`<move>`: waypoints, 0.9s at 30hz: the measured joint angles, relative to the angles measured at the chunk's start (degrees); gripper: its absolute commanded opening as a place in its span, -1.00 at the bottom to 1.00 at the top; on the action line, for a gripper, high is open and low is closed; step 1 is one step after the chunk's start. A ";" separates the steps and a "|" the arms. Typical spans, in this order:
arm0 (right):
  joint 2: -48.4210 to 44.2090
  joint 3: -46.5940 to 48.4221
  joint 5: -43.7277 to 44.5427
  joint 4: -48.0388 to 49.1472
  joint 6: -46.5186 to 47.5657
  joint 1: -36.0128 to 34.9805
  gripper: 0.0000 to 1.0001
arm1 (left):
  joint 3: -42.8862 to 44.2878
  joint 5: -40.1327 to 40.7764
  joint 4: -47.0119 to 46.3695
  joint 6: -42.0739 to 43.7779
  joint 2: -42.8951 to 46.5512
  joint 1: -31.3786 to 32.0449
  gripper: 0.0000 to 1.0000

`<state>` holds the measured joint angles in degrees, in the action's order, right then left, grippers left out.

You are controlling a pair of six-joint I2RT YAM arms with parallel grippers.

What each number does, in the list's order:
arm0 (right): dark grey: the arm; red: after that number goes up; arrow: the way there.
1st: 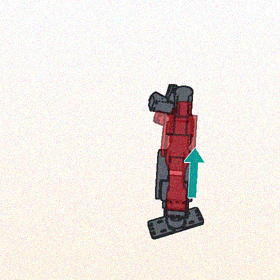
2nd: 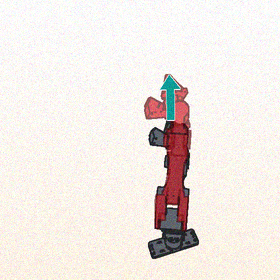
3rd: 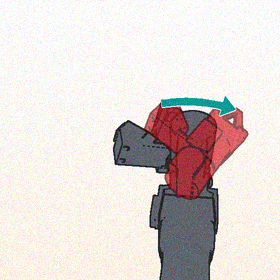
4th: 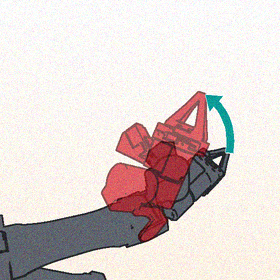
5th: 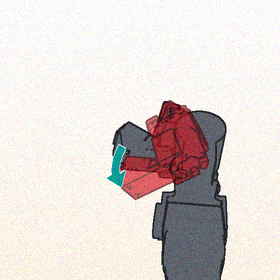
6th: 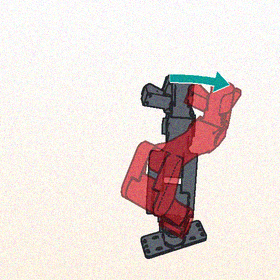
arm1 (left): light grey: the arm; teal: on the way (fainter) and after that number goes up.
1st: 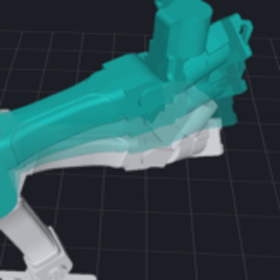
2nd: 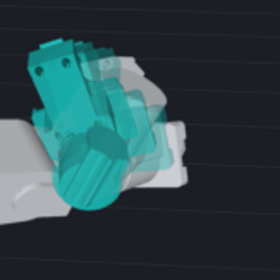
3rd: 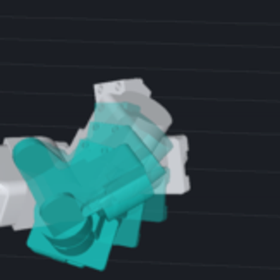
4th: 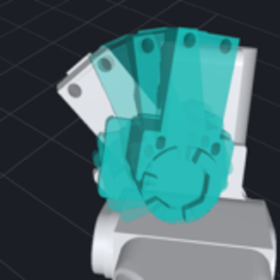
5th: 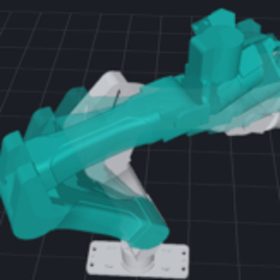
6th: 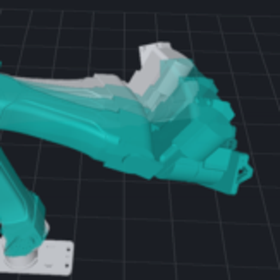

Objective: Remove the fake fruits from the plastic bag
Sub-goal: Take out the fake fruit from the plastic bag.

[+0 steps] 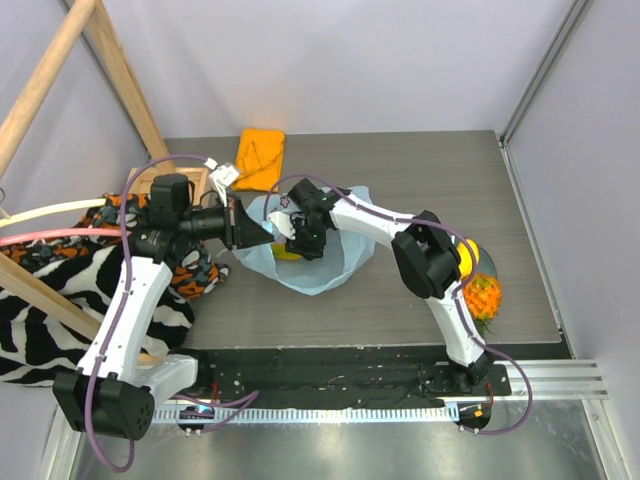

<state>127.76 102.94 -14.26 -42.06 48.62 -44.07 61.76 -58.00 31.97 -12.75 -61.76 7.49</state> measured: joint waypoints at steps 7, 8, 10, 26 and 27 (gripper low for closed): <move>-6.56 -4.83 -1.66 1.84 -2.10 -0.11 -0.49 | -0.31 0.74 -0.37 0.04 0.00 0.02 -1.00; -9.25 -7.06 -1.90 1.55 -2.05 -0.11 -0.53 | -0.28 0.87 -0.44 0.09 0.00 0.02 -1.00; -14.99 -11.19 -2.38 0.37 -2.03 -0.07 -0.56 | -0.28 1.05 -0.57 0.20 -0.02 0.02 -1.00; -39.26 -18.86 -3.19 -15.39 2.95 10.45 -0.56 | -0.04 5.40 -2.97 -0.72 -3.43 0.00 -1.00; -40.13 -17.49 -3.28 -16.37 4.13 12.41 -0.56 | -0.04 5.62 -3.13 -0.90 -3.87 0.00 -1.00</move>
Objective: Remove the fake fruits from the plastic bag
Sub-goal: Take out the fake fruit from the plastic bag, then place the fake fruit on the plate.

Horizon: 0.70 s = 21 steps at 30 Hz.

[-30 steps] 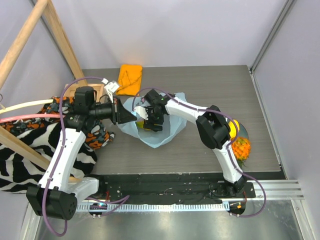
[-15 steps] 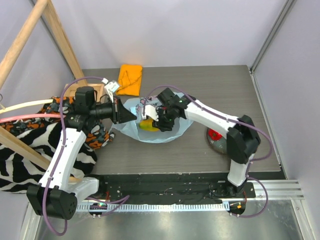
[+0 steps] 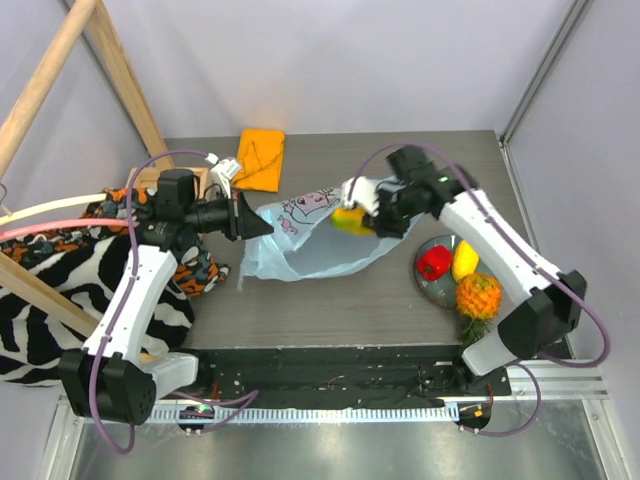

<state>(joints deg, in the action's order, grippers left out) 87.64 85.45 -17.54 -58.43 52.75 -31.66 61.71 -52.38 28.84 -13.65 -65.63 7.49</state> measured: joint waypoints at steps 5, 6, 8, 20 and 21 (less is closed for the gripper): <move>-5.11 5.03 -0.37 -4.37 9.09 14.51 -0.56 | 0.00 0.87 -0.39 -1.09 -2.19 -0.15 -1.00; -5.81 4.83 -0.33 -5.14 10.86 16.92 -0.56 | 0.00 0.96 -0.44 -1.14 -2.43 -0.17 -1.00; -7.23 3.34 -0.22 -6.49 15.30 23.19 -0.56 | 0.00 1.03 -0.76 -1.25 -2.84 -0.22 -1.00; 4.66 -1.77 4.00 -5.20 30.58 40.87 -0.53 | 0.09 1.27 -1.73 -2.38 -3.41 -0.33 -1.00; 6.38 -1.77 4.59 -4.15 32.17 41.09 -0.53 | 0.09 1.29 -1.81 -2.43 -3.43 -0.37 -1.00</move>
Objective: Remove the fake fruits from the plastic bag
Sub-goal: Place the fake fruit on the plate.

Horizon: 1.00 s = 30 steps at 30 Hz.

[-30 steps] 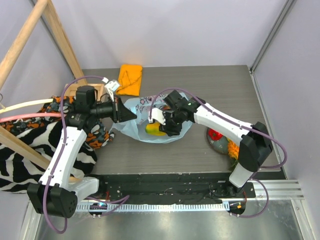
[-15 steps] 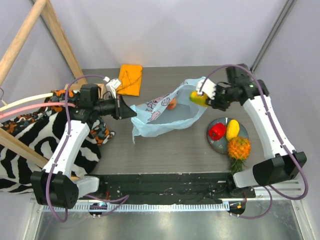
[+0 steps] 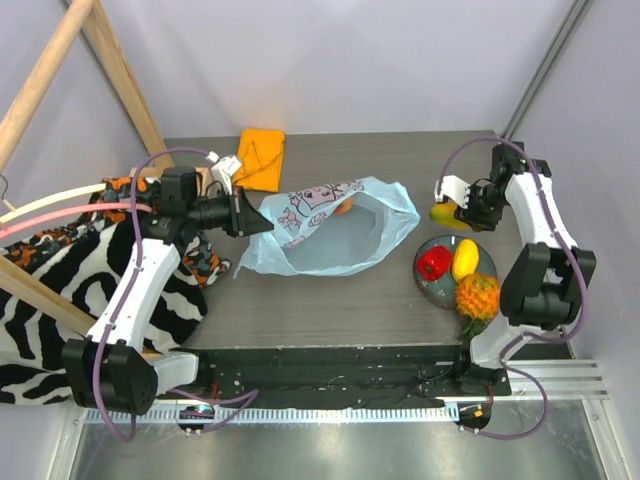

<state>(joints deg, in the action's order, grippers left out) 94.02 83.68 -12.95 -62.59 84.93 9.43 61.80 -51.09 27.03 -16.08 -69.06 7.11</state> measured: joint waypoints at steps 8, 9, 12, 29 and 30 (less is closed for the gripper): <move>7.87 -0.90 5.22 7.48 13.27 -0.48 -0.51 | 0.00 0.13 0.04 -0.04 -0.11 -0.98 -1.00; 8.68 -0.79 5.64 7.85 14.69 -0.55 -0.49 | 0.00 0.15 0.09 -0.02 -0.20 -1.18 -1.00; 11.06 -0.74 6.93 9.09 19.82 -0.66 -0.47 | 0.24 0.17 0.46 0.00 -0.48 -1.99 -1.00; 11.54 -3.76 7.48 11.08 27.96 0.48 -0.40 | 1.55 0.83 0.92 0.02 -1.53 -4.13 -1.00; 11.34 -4.55 7.48 11.04 27.98 0.57 -0.40 | 1.53 0.83 0.90 0.00 -1.53 -4.15 -1.00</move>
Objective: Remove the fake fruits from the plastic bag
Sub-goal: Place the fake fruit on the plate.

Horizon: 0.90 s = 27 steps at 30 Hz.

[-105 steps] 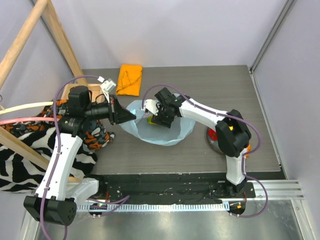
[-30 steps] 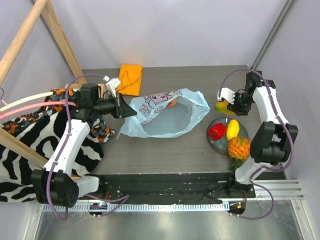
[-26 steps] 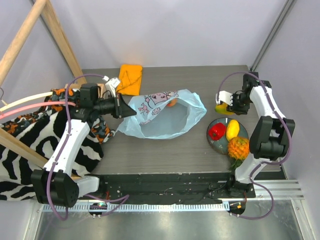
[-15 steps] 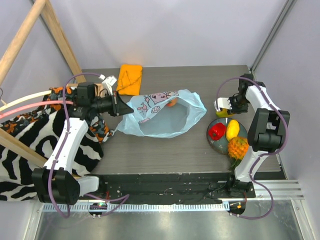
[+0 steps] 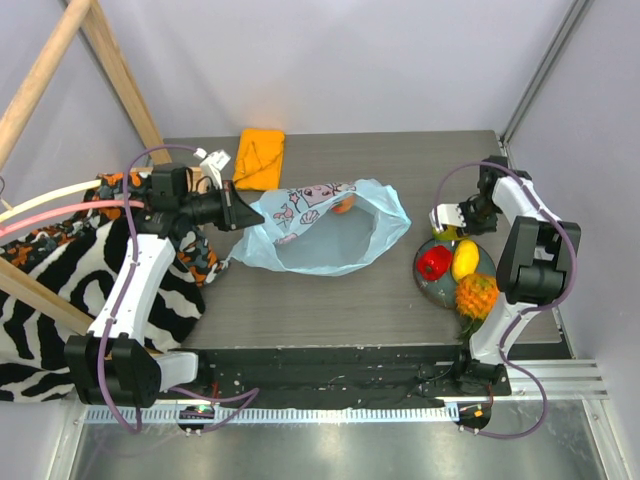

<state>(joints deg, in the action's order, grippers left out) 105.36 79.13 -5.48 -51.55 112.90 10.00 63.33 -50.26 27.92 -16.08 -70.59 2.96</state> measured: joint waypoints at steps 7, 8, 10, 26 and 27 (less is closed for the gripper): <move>-2.34 -3.45 0.00 -1.05 0.42 0.63 -0.37 | -0.02 -0.02 -0.26 -0.20 0.00 0.00 -1.00; -2.58 -3.76 0.00 -1.09 0.46 0.66 -0.35 | -0.04 -0.02 -0.33 -0.26 0.00 0.00 -1.00; -2.80 -4.26 0.00 -1.33 0.59 0.72 -0.24 | -0.15 -0.02 -0.55 -0.35 0.00 0.00 -1.00; -4.50 -6.99 -1.16 -0.87 1.01 3.06 0.99 | -1.18 -0.04 -1.75 -1.38 0.00 -0.09 -1.00; -4.50 -6.54 -1.27 -0.94 1.01 3.45 0.99 | -1.33 -0.07 -2.01 -1.55 0.00 -0.09 -1.00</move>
<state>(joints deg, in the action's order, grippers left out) 100.86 72.60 -6.74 -52.49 113.91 13.45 62.00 -50.33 25.91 -17.63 -70.59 2.87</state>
